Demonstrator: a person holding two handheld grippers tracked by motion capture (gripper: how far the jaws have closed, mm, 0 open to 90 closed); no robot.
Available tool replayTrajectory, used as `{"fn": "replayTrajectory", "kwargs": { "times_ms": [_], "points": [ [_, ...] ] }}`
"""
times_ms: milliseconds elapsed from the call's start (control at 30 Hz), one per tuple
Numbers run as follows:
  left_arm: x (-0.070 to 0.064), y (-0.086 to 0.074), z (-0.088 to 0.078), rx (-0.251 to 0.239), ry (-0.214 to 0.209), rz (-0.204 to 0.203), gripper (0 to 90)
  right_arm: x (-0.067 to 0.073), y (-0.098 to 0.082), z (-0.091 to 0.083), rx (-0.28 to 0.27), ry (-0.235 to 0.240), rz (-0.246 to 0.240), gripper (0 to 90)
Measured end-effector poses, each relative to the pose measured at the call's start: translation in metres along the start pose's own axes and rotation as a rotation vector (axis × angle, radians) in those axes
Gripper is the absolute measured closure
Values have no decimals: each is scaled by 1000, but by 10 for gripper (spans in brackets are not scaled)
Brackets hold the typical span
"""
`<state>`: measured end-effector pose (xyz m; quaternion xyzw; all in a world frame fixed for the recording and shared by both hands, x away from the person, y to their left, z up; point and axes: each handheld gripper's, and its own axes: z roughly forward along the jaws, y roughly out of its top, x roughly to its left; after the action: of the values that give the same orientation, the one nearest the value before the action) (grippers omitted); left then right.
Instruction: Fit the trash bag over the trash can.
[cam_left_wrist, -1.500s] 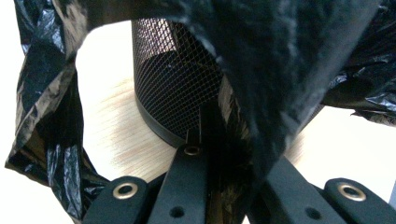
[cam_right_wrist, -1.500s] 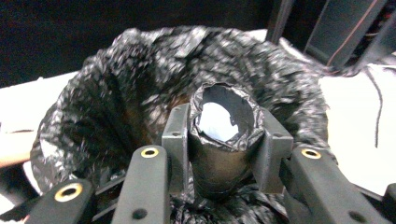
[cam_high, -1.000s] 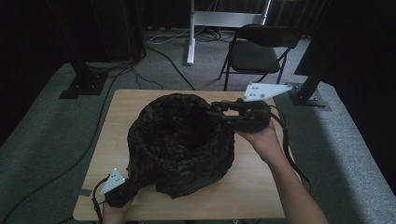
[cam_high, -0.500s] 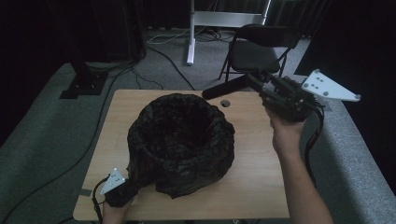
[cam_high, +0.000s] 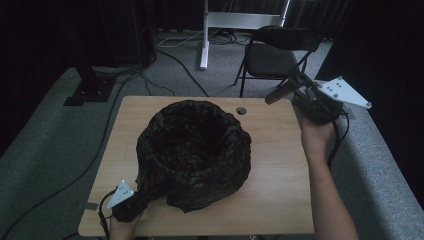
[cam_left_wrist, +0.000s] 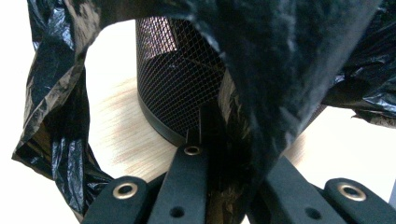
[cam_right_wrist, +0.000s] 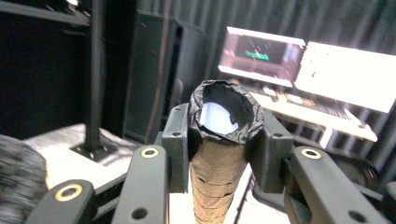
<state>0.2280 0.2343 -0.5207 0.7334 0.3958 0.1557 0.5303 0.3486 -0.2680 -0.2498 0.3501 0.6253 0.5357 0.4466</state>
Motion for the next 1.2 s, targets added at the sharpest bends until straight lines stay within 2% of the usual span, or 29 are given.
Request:
{"fn": "replayTrajectory", "kwargs": {
  "times_ms": [100, 200, 267, 300, 333, 367, 433, 500, 567, 600, 667, 767, 867, 933, 1200],
  "points": [
    [0, 0, 0, 2, -2, -1, 899, -11, -17, 9, 52, -49, 1, 629],
    [0, 0, 1, 1, -4, -2, 899, -22, -35, 19, 108, -64, 19, 629],
    [0, 0, 1, 6, -11, -3, 899, -28, -49, 28, 160, -62, 39, 628],
    [0, 0, 1, 6, -11, -3, 899, -28, -49, 28, 160, -62, 39, 628],
    [0, -1, 2, 6, -12, -1, 899, -31, -55, 32, 186, -59, 48, 628],
    [-1, 0, 2, 6, -11, -1, 899, -35, -68, 41, 238, -48, 69, 628],
    [-1, 0, 2, 6, -11, -1, 899, -40, -82, 50, 285, -32, 115, 628],
    [0, 0, 1, 5, -9, 0, 899, -43, -91, 55, 315, -27, 140, 628],
    [0, 0, 1, 5, -9, -2, 899, -44, -100, 61, 356, -36, 130, 628],
    [0, -1, 1, 3, -9, -4, 899, -44, -100, 61, 356, -36, 130, 628],
    [0, -1, 1, 4, -9, -3, 899, -44, -111, 68, 403, -41, 114, 628],
    [0, -1, 1, 4, -9, -2, 899, -45, -118, 71, 420, -35, 132, 628],
    [0, -1, 1, 1, -9, -3, 899, -45, -129, 75, 463, -32, 124, 627],
    [0, -1, 1, 1, -9, -4, 899, -45, -133, 75, 447, -25, 128, 625],
    [0, -1, 1, 4, -12, 0, 899, -46, -131, 76, 469, -8, 123, 615]
  ]
}}
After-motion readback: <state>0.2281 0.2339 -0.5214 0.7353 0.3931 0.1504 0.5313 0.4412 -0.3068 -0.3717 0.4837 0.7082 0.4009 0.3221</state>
